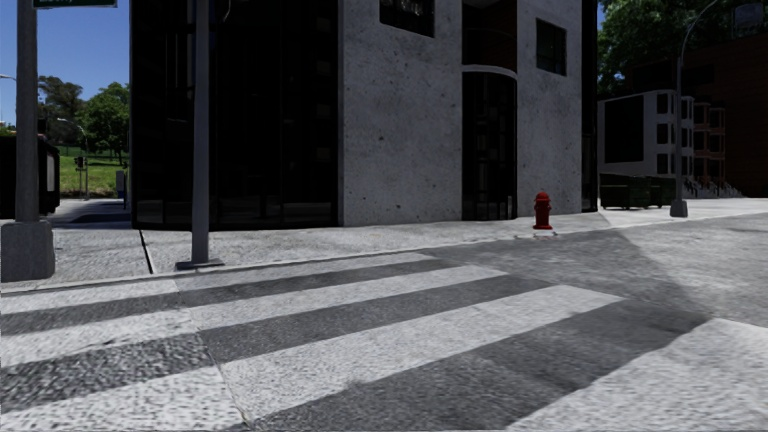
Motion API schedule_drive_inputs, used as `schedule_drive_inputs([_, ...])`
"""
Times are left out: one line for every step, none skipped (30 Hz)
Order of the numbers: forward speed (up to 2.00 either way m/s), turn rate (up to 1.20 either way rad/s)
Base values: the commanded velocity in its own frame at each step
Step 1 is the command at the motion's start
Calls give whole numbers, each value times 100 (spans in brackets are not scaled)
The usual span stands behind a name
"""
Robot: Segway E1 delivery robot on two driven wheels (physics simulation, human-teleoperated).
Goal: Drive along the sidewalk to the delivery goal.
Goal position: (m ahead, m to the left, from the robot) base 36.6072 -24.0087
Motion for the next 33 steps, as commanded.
schedule_drive_inputs([200,0])
schedule_drive_inputs([200,0])
schedule_drive_inputs([200,0])
schedule_drive_inputs([200,0])
schedule_drive_inputs([200,0])
schedule_drive_inputs([200,0])
schedule_drive_inputs([200,0])
schedule_drive_inputs([200,0])
schedule_drive_inputs([200,0])
schedule_drive_inputs([200,0])
schedule_drive_inputs([200,0])
schedule_drive_inputs([200,0])
schedule_drive_inputs([200,0])
schedule_drive_inputs([200,0])
schedule_drive_inputs([200,0])
schedule_drive_inputs([200,0])
schedule_drive_inputs([200,0])
schedule_drive_inputs([200,0])
schedule_drive_inputs([200,0])
schedule_drive_inputs([200,0])
schedule_drive_inputs([200,0])
schedule_drive_inputs([200,0])
schedule_drive_inputs([200,0])
schedule_drive_inputs([200,0])
schedule_drive_inputs([200,0])
schedule_drive_inputs([200,0])
schedule_drive_inputs([200,0])
schedule_drive_inputs([200,7])
schedule_drive_inputs([200,30])
schedule_drive_inputs([200,50])
schedule_drive_inputs([200,50])
schedule_drive_inputs([200,51])
schedule_drive_inputs([200,40])
